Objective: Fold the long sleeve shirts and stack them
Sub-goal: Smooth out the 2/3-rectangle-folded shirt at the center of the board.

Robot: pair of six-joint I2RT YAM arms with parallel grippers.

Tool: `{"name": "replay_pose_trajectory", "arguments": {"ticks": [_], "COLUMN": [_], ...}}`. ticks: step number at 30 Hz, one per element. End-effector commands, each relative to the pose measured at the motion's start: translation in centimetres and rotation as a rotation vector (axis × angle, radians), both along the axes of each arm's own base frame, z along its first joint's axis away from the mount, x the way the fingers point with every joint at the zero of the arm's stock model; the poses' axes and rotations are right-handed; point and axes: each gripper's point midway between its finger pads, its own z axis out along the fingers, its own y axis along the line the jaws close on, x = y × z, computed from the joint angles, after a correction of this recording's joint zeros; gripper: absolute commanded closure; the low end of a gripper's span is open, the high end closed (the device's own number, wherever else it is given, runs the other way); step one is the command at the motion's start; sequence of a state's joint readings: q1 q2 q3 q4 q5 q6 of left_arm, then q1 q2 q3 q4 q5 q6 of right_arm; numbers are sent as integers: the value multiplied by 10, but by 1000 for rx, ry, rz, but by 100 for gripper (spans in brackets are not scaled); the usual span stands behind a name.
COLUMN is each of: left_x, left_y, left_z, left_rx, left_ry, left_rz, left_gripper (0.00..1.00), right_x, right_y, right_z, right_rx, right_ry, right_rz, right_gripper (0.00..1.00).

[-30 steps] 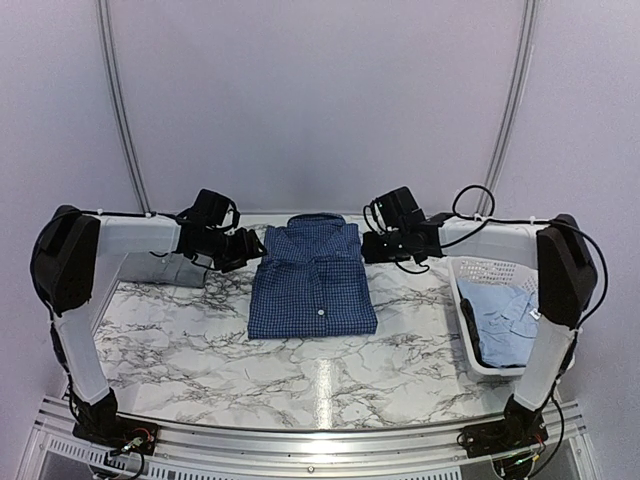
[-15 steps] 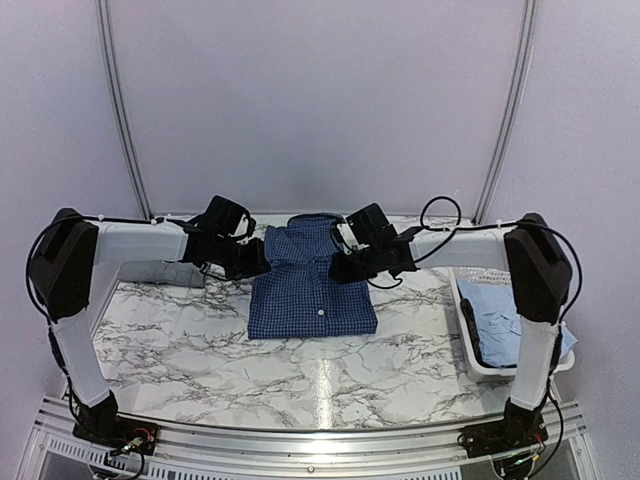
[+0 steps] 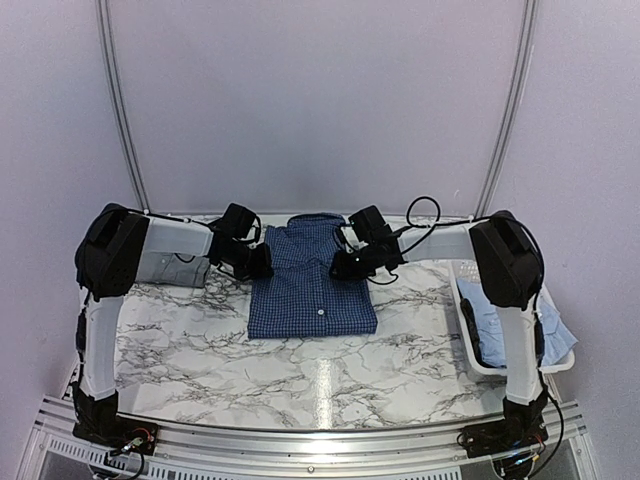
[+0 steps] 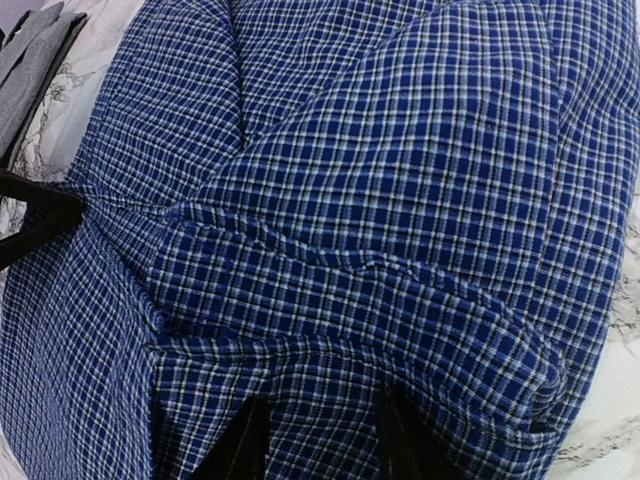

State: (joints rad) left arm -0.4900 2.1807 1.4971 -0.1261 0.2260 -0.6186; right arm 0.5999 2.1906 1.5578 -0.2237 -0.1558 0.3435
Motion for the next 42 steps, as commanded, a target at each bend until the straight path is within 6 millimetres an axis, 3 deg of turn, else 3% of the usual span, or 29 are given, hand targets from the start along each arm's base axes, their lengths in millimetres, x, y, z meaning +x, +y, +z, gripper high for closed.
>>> {"name": "replay_pose_trajectory", "arguments": {"ticks": [1, 6, 12, 17, 20, 26, 32, 39, 42], "left_x": [9, 14, 16, 15, 16, 23, 28, 9, -12], "left_y": [9, 13, 9, 9, 10, 9, 10, 24, 33], "left_z": [-5, -8, -9, -9, -4, 26, 73, 118, 117], "left_rx": [36, 48, 36, 38, 44, 43, 38, 27, 25], "left_ry": [14, 15, 20, 23, 10, -48, -134, -193, -168], "left_rz": [6, 9, 7, 2, -1, -18, -28, -5, 5], "left_gripper": [100, 100, 100, 100, 100, 99, 89, 74, 72], "right_x": [1, -20, -38, -42, -39, -31, -31, -14, -7], "right_y": [-5, -19, -59, -79, -77, -71, -34, -13, -12], "right_z": [39, 45, 13, 3, 12, 55, 84, 70, 65], "right_rx": [35, 56, 57, 108, 111, 88, 74, -26, -54], "right_ry": [-55, -57, 20, 50, 44, -47, -134, -142, -153], "right_rz": [-10, -23, -90, -131, -117, -131, -76, -68, -82], "right_gripper": [65, 66, 66, 67, 68, 68, 68, 63, 59]}}
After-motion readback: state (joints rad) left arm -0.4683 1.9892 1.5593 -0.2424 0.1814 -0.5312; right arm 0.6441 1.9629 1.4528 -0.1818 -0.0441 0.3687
